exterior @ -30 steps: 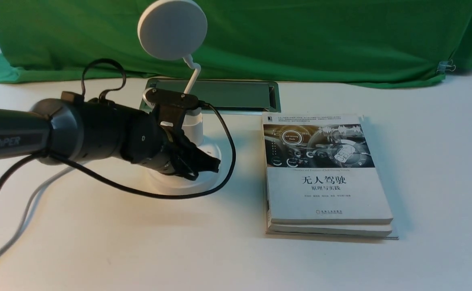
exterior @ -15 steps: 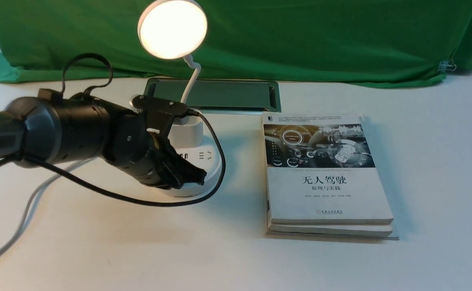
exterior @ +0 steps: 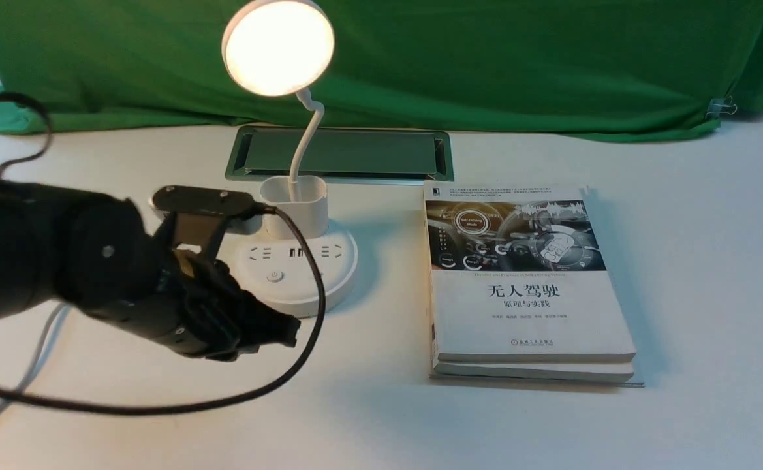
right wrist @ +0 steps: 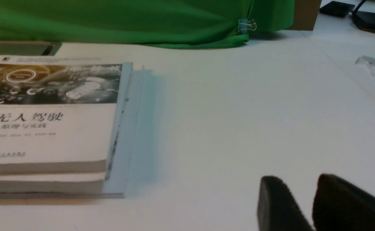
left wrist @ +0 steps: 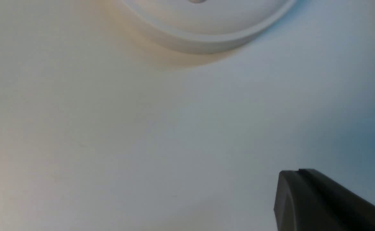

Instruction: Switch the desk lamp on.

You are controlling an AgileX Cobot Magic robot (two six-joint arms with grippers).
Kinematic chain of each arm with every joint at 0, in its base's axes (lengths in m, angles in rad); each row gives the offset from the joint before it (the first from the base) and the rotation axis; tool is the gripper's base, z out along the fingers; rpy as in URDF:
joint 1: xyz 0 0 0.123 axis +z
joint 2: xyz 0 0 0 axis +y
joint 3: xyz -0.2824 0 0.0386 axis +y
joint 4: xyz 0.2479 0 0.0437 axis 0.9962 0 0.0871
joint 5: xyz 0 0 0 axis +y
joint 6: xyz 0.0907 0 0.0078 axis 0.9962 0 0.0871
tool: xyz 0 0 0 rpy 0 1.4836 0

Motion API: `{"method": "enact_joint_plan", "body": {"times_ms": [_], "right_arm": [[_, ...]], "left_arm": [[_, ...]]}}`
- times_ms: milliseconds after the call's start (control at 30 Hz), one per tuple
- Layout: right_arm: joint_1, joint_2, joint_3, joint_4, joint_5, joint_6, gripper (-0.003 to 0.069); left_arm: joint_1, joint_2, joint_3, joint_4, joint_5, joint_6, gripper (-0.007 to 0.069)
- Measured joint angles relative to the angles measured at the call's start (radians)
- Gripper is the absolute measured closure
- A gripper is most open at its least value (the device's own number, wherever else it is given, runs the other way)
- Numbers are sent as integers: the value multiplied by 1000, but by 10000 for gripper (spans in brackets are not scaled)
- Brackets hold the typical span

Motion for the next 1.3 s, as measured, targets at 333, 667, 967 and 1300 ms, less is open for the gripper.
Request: {"method": "enact_joint_plan", "body": {"times_ms": [333,667,967,1300], "right_arm": [[0,0,0,0,0,0,418],[0,0,0,0,0,0,418],[0,0,0,0,0,0,418],[0,0,0,0,0,0,418]], "left_arm": [[0,-644,235,-118,-191,128,605],[0,-993,455,-118,-259,135,603],[0,-1023,556,-118,-262,135,603],[19,-1112,631,-4,-801,207,603]]}}
